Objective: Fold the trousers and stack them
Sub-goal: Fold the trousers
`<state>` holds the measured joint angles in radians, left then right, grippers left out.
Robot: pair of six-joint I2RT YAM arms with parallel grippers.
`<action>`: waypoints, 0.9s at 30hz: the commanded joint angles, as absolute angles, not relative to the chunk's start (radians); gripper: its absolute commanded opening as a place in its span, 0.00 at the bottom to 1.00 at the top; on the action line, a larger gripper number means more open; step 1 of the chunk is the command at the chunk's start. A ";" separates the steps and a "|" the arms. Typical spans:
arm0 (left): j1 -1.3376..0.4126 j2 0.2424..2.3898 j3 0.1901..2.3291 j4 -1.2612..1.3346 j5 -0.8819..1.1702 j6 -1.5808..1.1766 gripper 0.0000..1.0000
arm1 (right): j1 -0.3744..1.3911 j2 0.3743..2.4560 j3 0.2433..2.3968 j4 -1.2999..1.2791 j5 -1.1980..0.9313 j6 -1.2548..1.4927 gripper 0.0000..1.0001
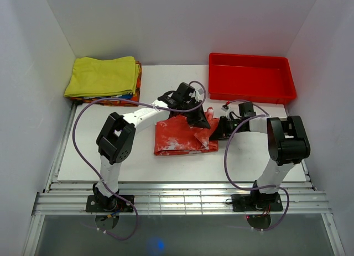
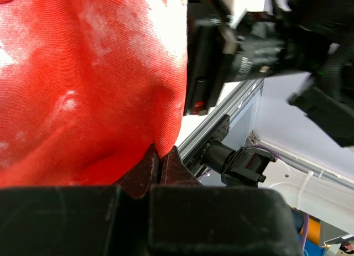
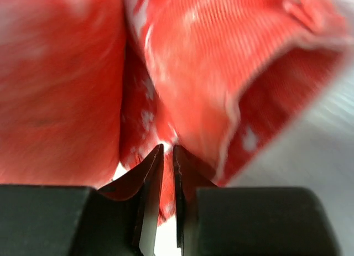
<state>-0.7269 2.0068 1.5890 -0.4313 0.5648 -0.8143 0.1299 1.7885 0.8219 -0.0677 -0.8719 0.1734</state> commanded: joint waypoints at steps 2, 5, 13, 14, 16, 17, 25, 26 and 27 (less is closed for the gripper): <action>-0.729 1.983 1.560 -0.362 0.565 -0.848 0.00 | 0.080 1.692 0.888 -0.291 -0.795 0.017 0.18; -0.727 1.974 1.548 -0.354 0.563 -0.847 0.00 | 0.051 1.564 0.890 -0.360 -0.755 -0.027 0.17; -0.729 1.980 1.581 -0.360 0.558 -0.851 0.00 | 0.037 1.592 0.802 -0.280 -0.710 -0.028 0.11; -0.729 1.983 1.588 -0.359 0.560 -0.853 0.00 | 0.037 1.617 0.798 -0.258 -0.722 -0.014 0.11; -0.729 1.999 1.601 -0.357 0.566 -0.857 0.00 | 0.035 1.678 0.793 -0.220 -0.735 0.029 0.11; -0.729 2.003 1.606 -0.357 0.569 -0.859 0.00 | 0.035 1.709 0.790 -0.180 -0.744 0.046 0.11; -0.755 2.059 1.631 -0.315 0.591 -0.894 0.00 | 0.040 1.753 0.767 -0.114 -0.785 0.098 0.11; -0.758 2.068 1.637 -0.308 0.591 -0.897 0.00 | 0.038 1.750 0.764 -0.109 -0.793 0.100 0.11; -0.761 2.085 1.640 -0.307 0.591 -0.897 0.00 | 0.038 1.747 0.756 -0.104 -0.796 0.101 0.11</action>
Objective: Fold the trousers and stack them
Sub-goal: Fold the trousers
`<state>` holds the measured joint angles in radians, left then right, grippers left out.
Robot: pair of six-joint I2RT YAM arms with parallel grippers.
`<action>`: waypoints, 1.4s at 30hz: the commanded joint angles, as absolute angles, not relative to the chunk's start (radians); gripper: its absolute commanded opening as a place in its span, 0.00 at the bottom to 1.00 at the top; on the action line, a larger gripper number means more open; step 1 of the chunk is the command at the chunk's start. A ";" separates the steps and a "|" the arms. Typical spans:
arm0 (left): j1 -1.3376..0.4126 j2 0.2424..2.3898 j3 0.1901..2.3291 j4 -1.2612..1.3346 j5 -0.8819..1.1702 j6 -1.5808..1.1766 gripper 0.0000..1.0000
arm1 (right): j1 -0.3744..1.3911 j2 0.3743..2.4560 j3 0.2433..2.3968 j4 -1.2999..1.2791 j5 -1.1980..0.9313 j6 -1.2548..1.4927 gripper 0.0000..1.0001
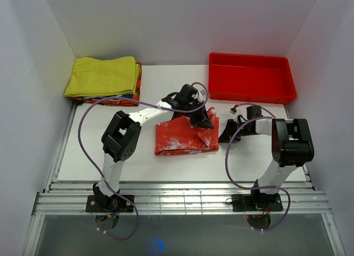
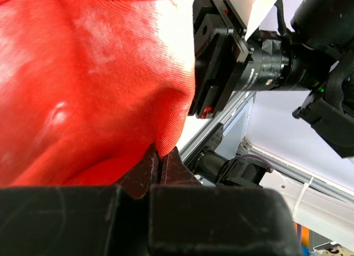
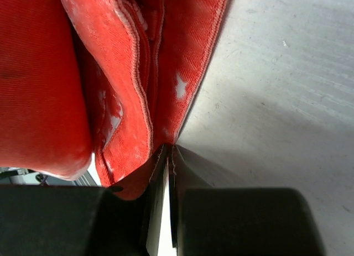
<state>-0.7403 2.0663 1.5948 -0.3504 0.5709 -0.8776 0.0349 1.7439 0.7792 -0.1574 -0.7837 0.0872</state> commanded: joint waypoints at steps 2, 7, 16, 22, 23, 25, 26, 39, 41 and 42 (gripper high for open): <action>-0.767 2.103 1.643 -0.293 0.591 -0.902 0.00 | 0.040 1.738 0.749 -0.097 -0.810 0.109 0.11; -0.775 2.149 1.654 -0.264 0.594 -0.920 0.12 | 0.049 1.721 0.727 -0.083 -0.825 0.109 0.11; -0.721 1.999 1.631 -0.348 0.610 -0.751 0.97 | -0.046 1.600 0.831 -0.317 -0.781 -0.116 0.18; -0.493 1.725 1.519 -0.477 0.823 -0.418 0.98 | -0.229 1.583 1.176 -0.784 -0.865 -0.471 0.47; -0.418 1.707 1.496 -0.495 0.877 -0.376 0.98 | -0.222 1.585 1.251 -0.832 -0.902 -0.474 0.54; -0.347 1.681 1.432 -0.561 1.047 -0.258 0.98 | -0.177 1.600 1.311 -0.838 -1.000 -0.412 0.69; -0.292 1.658 1.407 -0.581 1.080 -0.235 0.98 | -0.149 1.609 1.337 -0.839 -1.027 -0.390 0.75; -0.196 1.733 1.077 -0.641 1.301 -0.071 0.57 | 0.170 1.850 1.266 -0.888 -1.090 -0.440 0.83; -0.195 1.788 1.043 -0.632 1.266 -0.061 0.51 | 0.150 1.870 1.195 -0.893 -1.046 -0.459 0.82; -0.195 1.810 1.013 -0.617 1.231 -0.060 0.50 | 0.144 1.891 1.178 -0.891 -1.008 -0.474 0.82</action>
